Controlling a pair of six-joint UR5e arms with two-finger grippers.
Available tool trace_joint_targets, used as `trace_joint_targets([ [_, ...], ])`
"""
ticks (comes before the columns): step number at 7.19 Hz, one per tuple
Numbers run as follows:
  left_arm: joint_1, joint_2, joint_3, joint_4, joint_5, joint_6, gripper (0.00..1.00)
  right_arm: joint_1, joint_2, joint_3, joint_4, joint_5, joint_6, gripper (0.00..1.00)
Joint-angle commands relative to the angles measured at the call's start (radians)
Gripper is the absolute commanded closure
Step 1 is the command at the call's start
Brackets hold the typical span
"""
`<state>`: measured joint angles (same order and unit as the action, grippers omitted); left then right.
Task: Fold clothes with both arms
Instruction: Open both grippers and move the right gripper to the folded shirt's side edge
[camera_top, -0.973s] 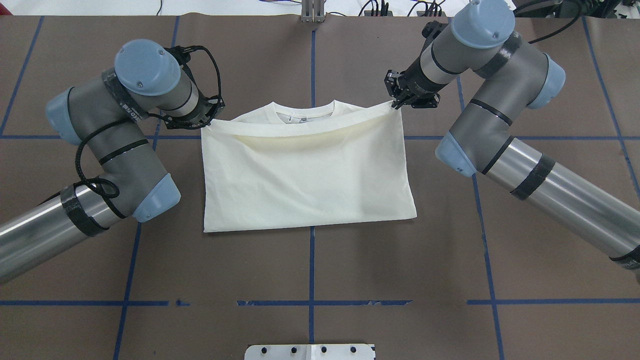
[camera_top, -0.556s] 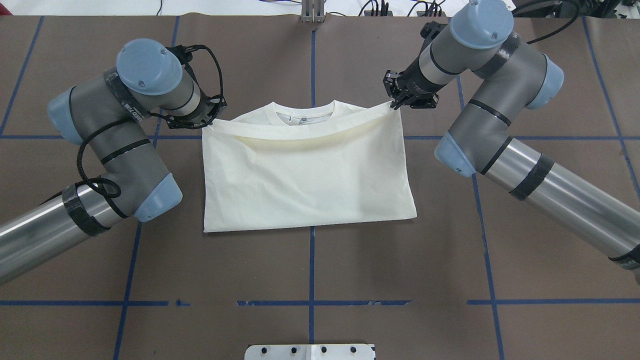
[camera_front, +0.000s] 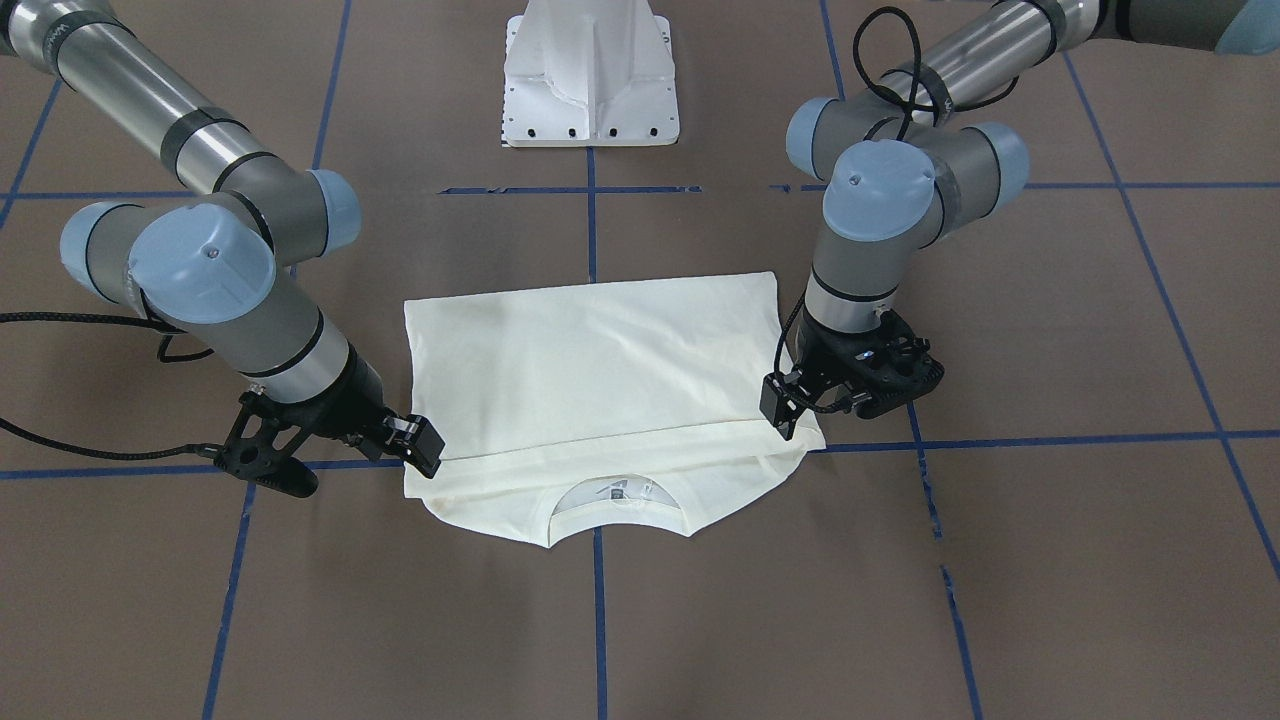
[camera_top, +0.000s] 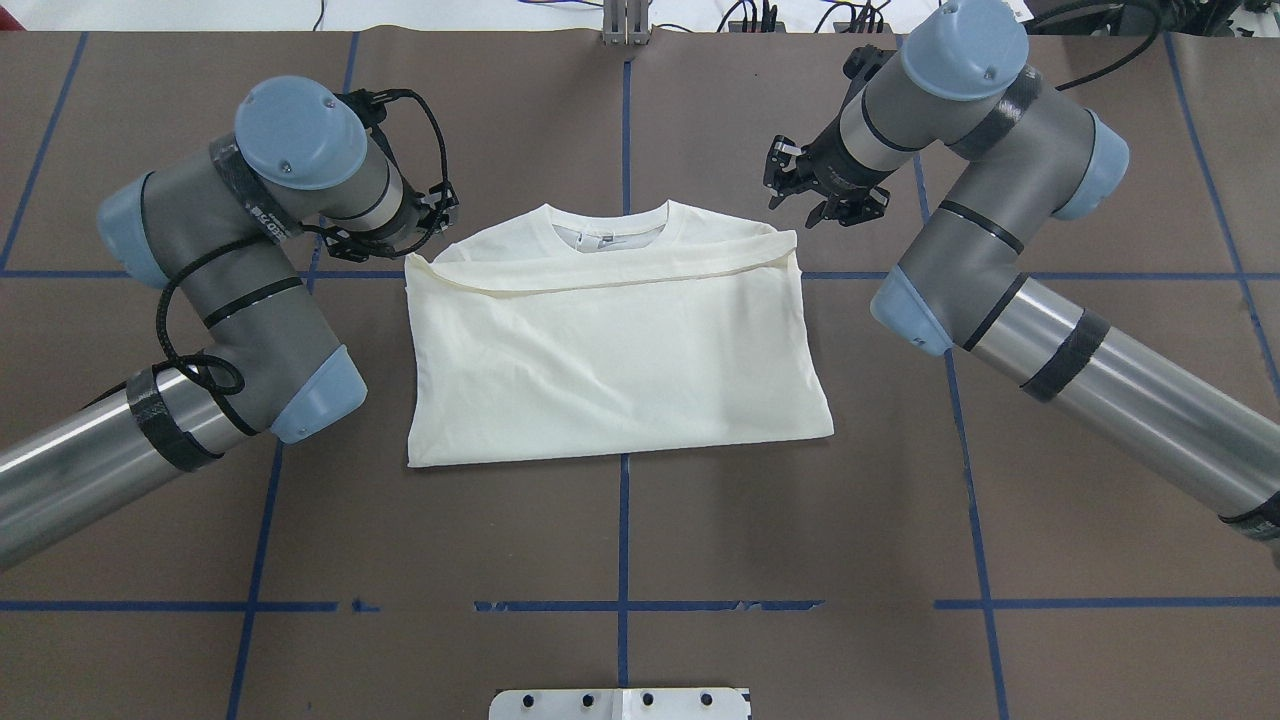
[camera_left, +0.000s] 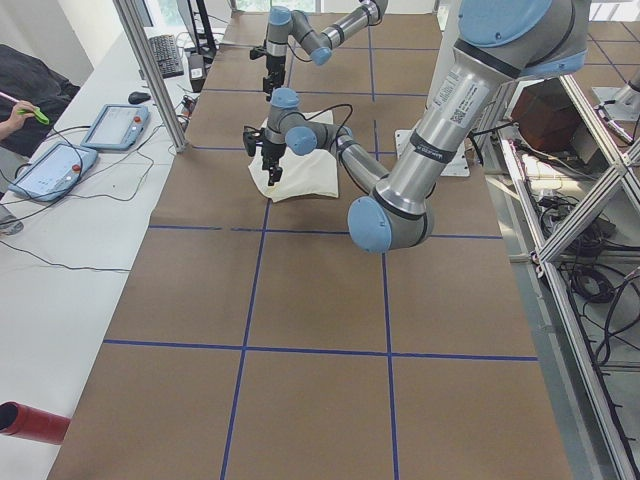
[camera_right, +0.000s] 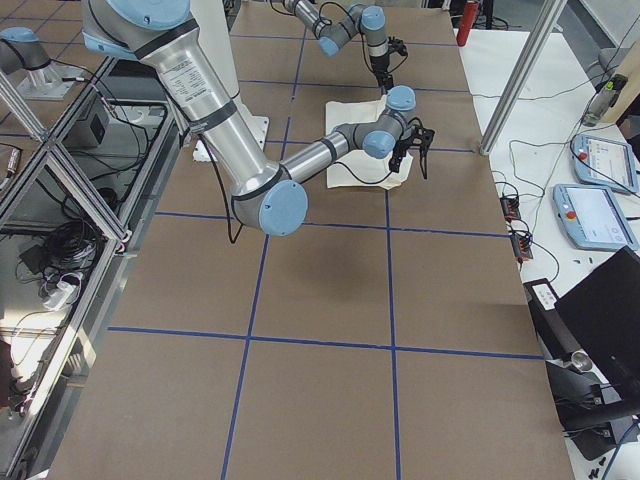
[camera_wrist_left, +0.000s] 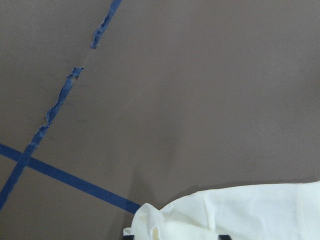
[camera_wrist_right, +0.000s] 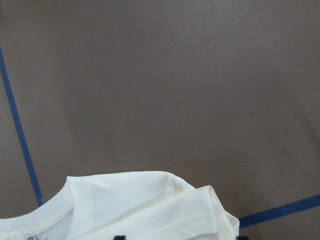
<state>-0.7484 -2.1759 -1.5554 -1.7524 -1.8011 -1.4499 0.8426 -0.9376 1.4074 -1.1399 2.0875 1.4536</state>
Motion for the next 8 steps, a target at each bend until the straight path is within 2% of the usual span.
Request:
trace_joint_targets([
  [1,-0.003,0.004,-0.011,0.005,0.0,0.002,0.0,-0.069,-0.064,0.095,0.0,-0.035,0.01,0.0],
  [2,-0.005,0.008,-0.029,0.008,-0.001,0.002,0.0,-0.141,-0.157,0.208,-0.003,-0.09,0.011,0.0],
  [4,-0.006,0.011,-0.09,0.037,-0.003,-0.006,0.0,-0.212,-0.271,0.312,-0.009,-0.129,0.014,0.0],
  [7,-0.006,0.011,-0.115,0.051,-0.003,-0.009,0.0,-0.247,-0.317,0.315,-0.009,-0.13,0.013,0.05],
  [8,-0.006,0.013,-0.115,0.051,-0.003,-0.007,0.0,-0.255,-0.316,0.314,-0.009,-0.127,0.013,0.17],
])
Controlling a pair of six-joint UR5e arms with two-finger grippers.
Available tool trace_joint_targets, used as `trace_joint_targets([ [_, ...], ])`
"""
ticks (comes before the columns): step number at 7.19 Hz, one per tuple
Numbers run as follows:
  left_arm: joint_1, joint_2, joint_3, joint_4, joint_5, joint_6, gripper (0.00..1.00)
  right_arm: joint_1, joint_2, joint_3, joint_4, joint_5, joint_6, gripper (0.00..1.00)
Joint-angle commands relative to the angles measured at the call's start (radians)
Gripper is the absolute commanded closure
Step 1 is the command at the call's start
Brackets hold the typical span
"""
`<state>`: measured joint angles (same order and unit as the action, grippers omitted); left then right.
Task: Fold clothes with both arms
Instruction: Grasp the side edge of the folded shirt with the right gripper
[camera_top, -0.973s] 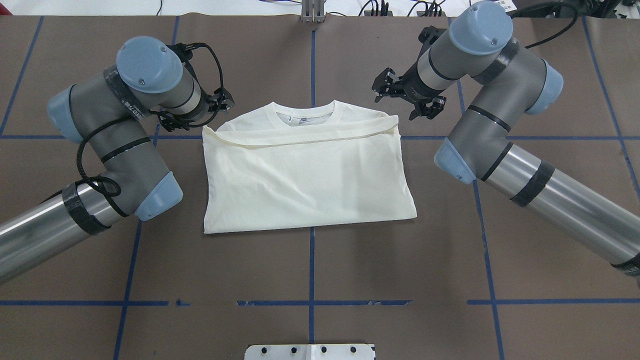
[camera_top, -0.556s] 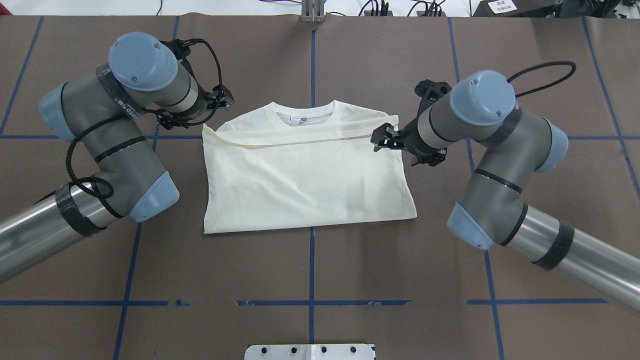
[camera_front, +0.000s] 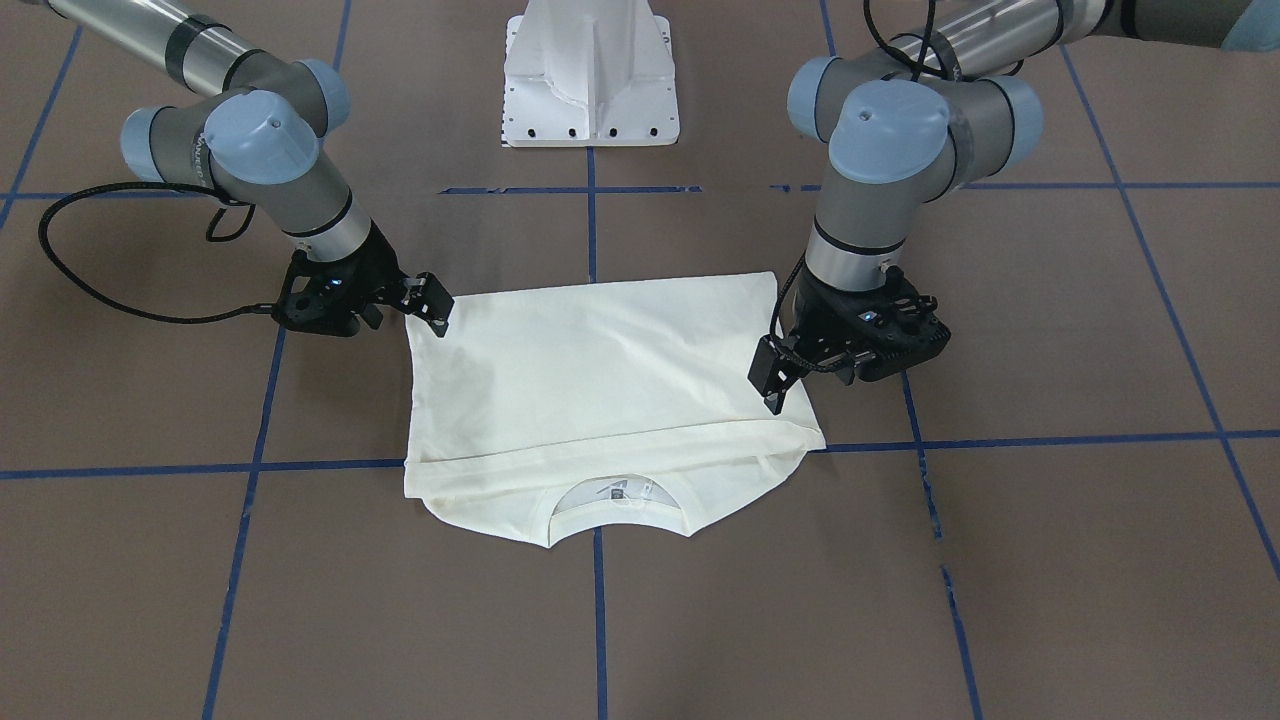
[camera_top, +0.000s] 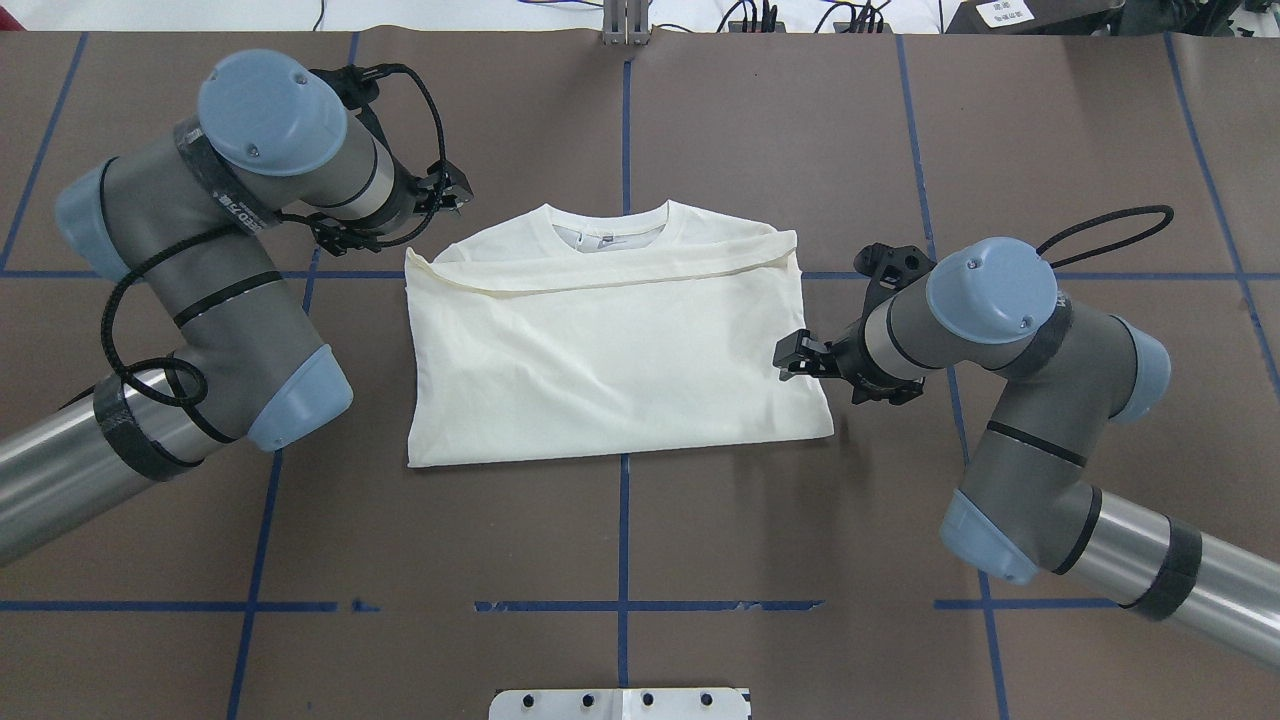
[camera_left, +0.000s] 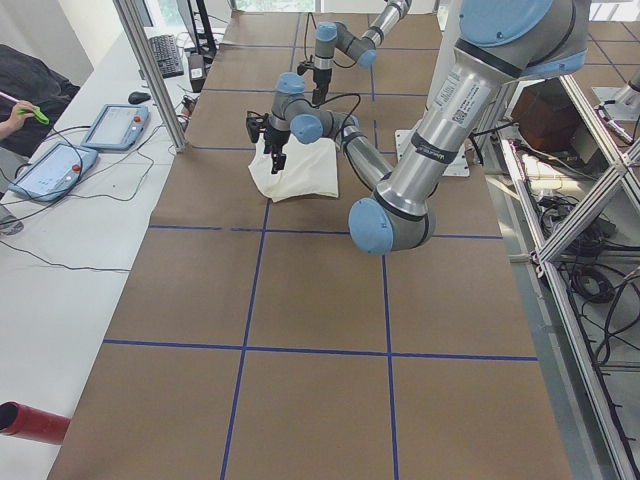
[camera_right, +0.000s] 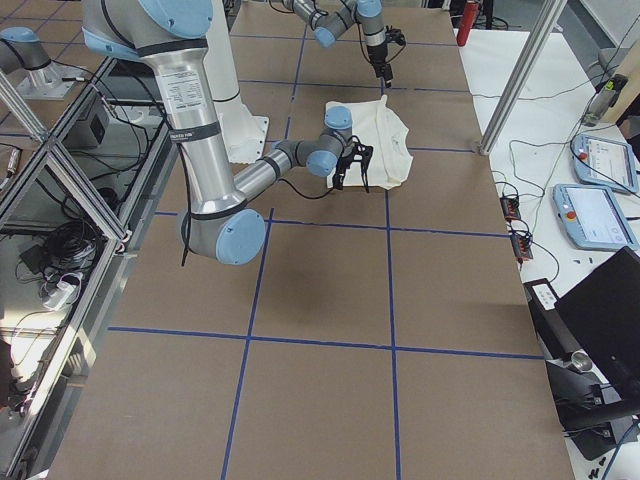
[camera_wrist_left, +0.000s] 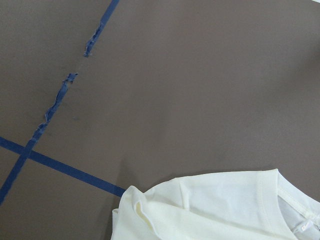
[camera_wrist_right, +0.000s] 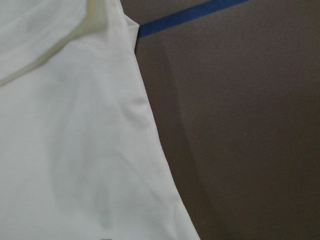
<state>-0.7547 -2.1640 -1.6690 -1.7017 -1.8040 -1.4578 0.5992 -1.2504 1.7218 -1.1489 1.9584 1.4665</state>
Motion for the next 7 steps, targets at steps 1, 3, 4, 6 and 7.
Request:
trace_joint_targets([
  [1,0.0,0.001,-0.002,0.0,0.0,0.001,0.0,-0.012,-0.003,0.001,0.0,0.007,0.0,0.32],
  [3,0.0,0.0,-0.002,0.0,0.0,0.001,0.0,-0.016,-0.004,-0.002,-0.002,0.011,-0.002,0.62],
  [4,0.0,0.0,-0.002,0.0,0.0,0.001,0.0,-0.019,-0.004,-0.002,-0.002,0.013,-0.002,0.78],
  [6,0.0,0.0,-0.008,0.0,-0.002,0.001,0.0,-0.018,-0.007,0.001,-0.003,0.019,-0.003,0.98],
  [7,0.0,-0.002,-0.008,0.0,-0.002,0.001,0.0,-0.018,-0.023,0.005,-0.003,0.02,-0.006,1.0],
])
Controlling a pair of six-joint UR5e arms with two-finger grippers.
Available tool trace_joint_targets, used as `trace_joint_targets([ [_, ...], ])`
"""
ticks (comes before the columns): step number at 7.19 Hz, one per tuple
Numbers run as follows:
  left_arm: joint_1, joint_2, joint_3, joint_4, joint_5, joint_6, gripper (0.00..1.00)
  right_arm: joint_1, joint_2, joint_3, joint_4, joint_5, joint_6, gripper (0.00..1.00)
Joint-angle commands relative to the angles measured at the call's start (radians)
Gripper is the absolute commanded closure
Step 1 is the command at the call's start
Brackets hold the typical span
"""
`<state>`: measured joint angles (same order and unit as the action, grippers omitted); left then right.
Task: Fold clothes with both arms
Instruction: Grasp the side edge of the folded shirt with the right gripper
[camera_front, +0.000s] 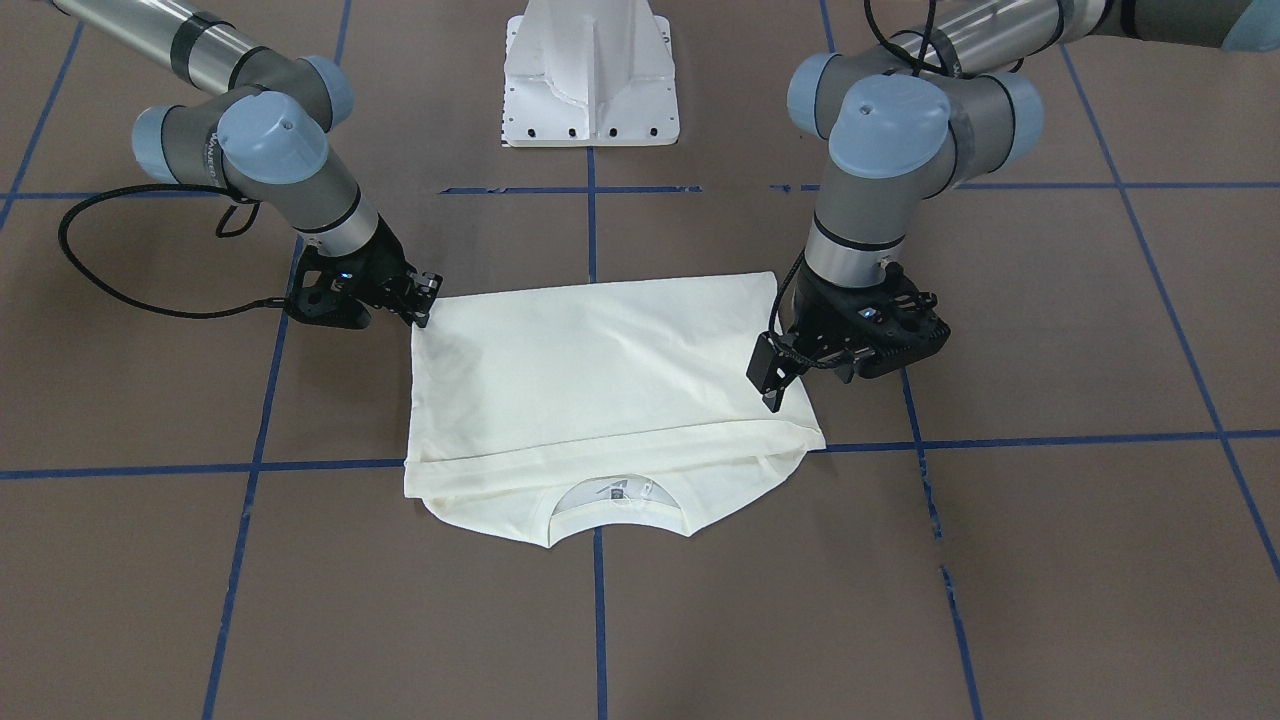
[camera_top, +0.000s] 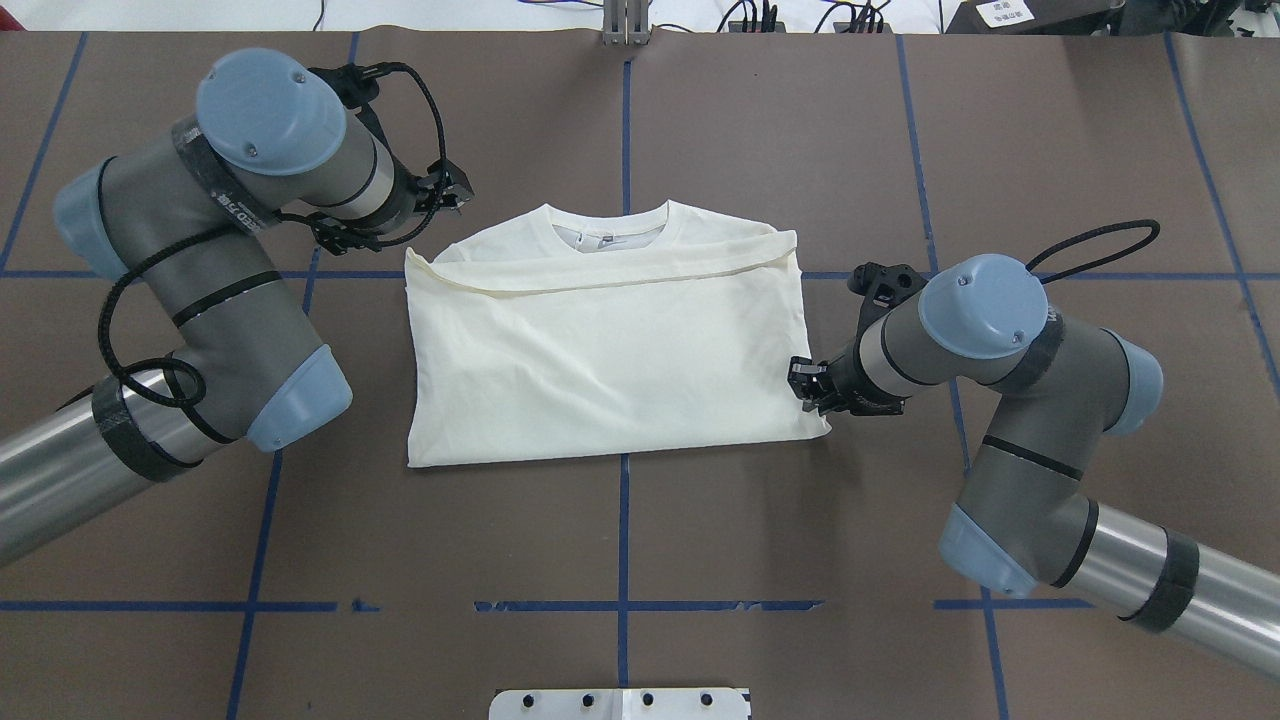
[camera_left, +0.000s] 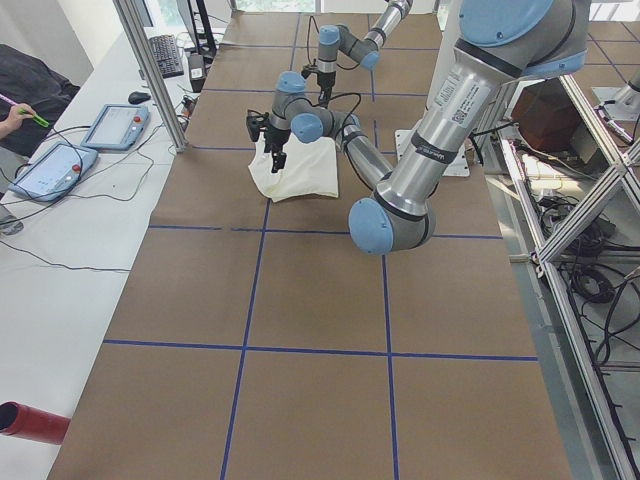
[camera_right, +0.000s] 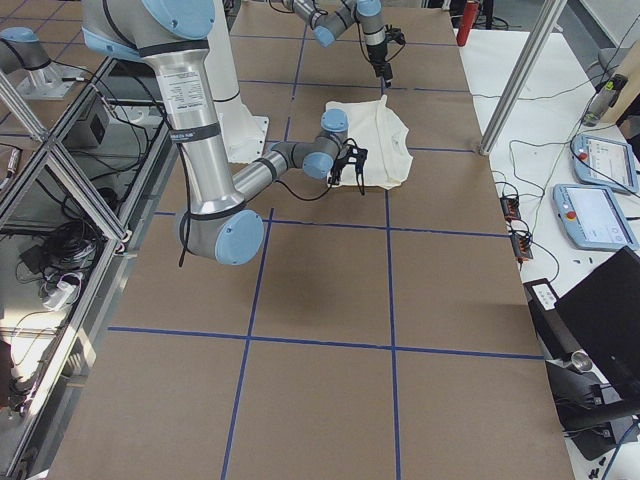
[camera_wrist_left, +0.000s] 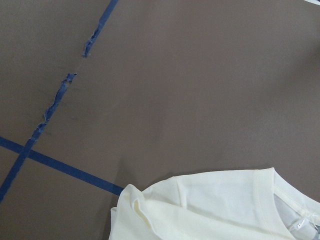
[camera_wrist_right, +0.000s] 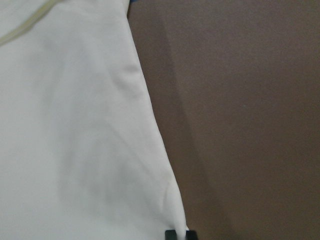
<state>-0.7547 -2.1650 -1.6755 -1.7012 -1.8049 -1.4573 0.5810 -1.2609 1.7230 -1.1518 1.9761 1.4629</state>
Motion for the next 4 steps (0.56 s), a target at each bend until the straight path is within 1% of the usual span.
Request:
trace_joint_targets([
  [1,0.0,-0.001,-0.003,0.0,-0.001,-0.001,0.0,-0.013,-0.047,0.041,0.001,0.003,-0.006,1.0],
  [2,-0.002,0.002,-0.015,0.002,-0.001,-0.002,0.0,-0.035,-0.105,0.1,0.0,0.001,-0.004,1.0],
  [3,-0.002,0.002,-0.032,0.021,0.001,-0.003,0.0,-0.074,-0.197,0.195,0.0,-0.003,0.002,1.0],
  [4,0.0,0.002,-0.039,0.035,0.002,-0.024,0.0,-0.119,-0.333,0.324,0.0,-0.005,0.01,1.0],
])
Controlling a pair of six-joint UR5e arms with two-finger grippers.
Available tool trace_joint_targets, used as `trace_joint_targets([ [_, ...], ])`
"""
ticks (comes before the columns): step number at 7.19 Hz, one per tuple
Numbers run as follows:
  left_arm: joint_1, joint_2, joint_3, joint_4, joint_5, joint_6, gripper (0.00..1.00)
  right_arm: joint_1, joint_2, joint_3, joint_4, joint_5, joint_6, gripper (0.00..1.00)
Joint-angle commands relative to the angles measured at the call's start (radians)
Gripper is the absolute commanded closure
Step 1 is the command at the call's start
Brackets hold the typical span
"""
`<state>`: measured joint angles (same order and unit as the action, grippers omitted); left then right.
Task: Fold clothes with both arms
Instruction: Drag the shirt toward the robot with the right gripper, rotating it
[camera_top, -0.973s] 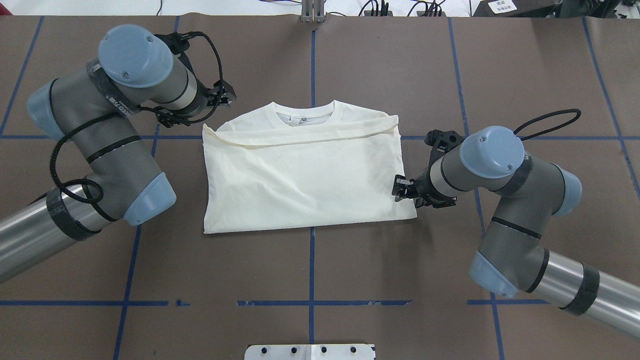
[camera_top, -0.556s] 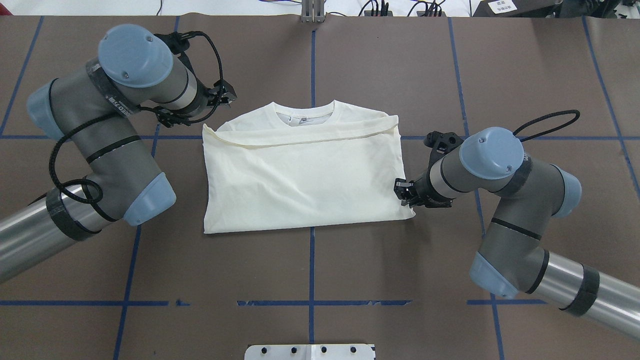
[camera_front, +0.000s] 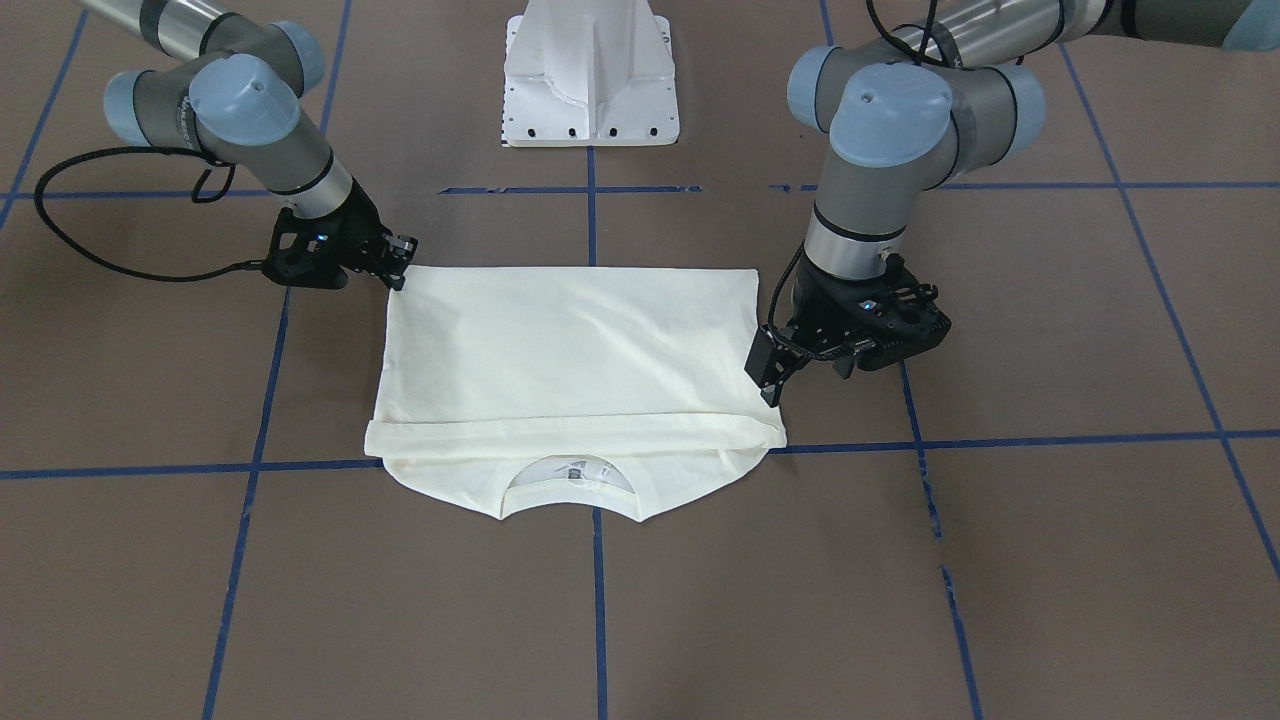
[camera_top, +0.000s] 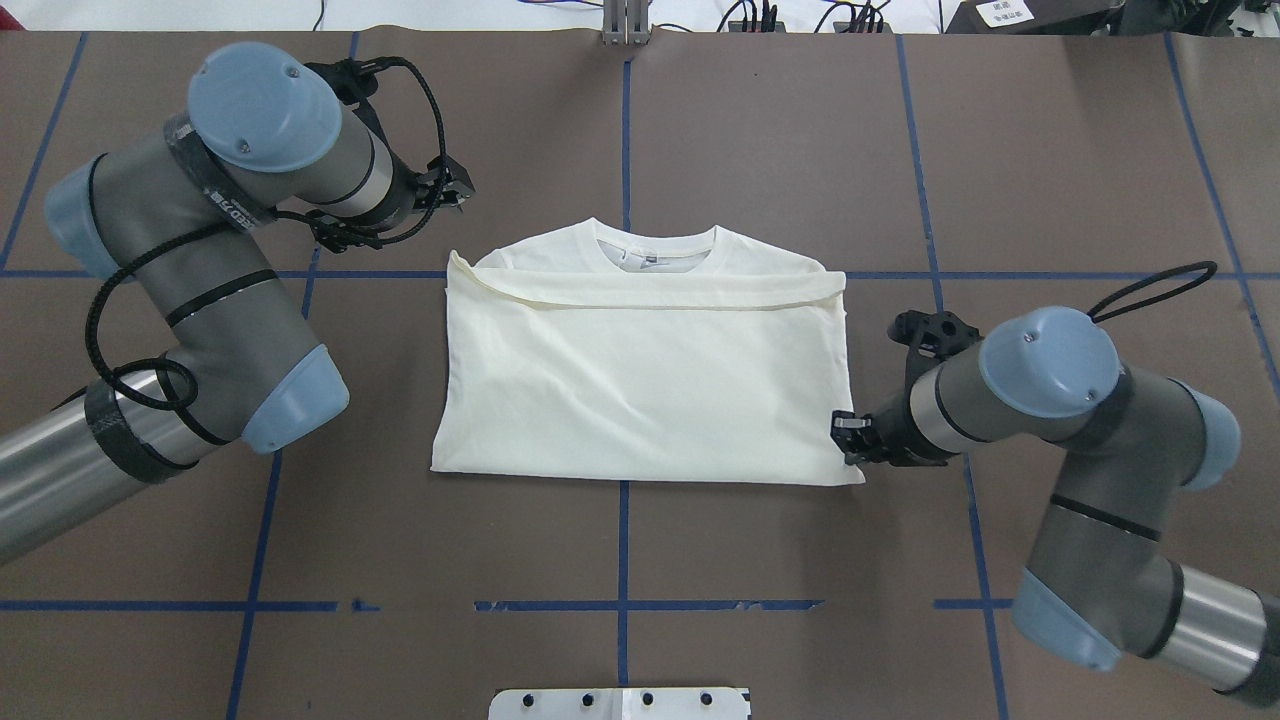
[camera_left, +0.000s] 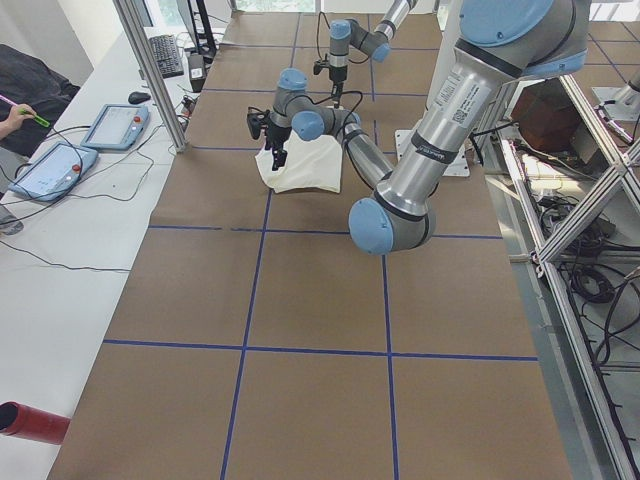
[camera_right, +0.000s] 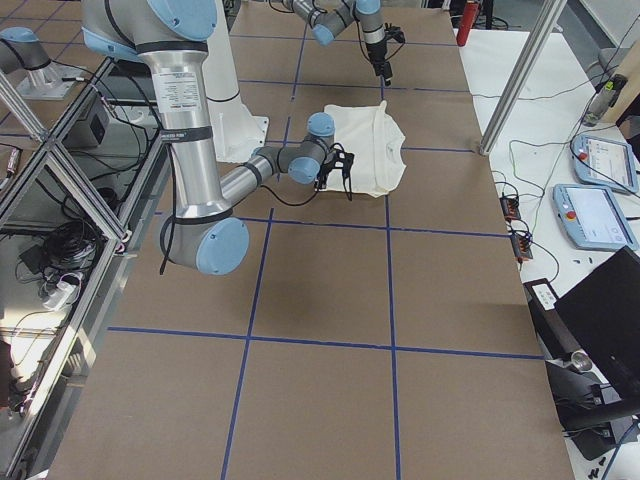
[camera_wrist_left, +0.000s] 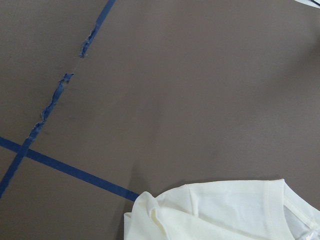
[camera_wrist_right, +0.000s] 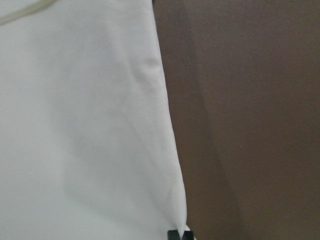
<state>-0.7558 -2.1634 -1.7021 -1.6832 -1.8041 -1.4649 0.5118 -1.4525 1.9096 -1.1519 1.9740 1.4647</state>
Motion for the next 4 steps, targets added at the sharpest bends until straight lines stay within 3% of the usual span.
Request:
trace_joint_targets([
  [1,0.004,0.005,-0.019,0.016,0.003,-0.026,0.0,-0.106,-0.246,0.22,0.003,0.0,0.041,1.0],
  [2,0.006,0.007,-0.025,0.016,0.003,-0.028,0.0,-0.175,-0.311,0.267,0.009,-0.003,0.089,1.0],
  [4,0.012,0.01,-0.051,0.017,0.002,-0.034,0.0,-0.289,-0.325,0.296,0.009,-0.014,0.189,1.0],
])
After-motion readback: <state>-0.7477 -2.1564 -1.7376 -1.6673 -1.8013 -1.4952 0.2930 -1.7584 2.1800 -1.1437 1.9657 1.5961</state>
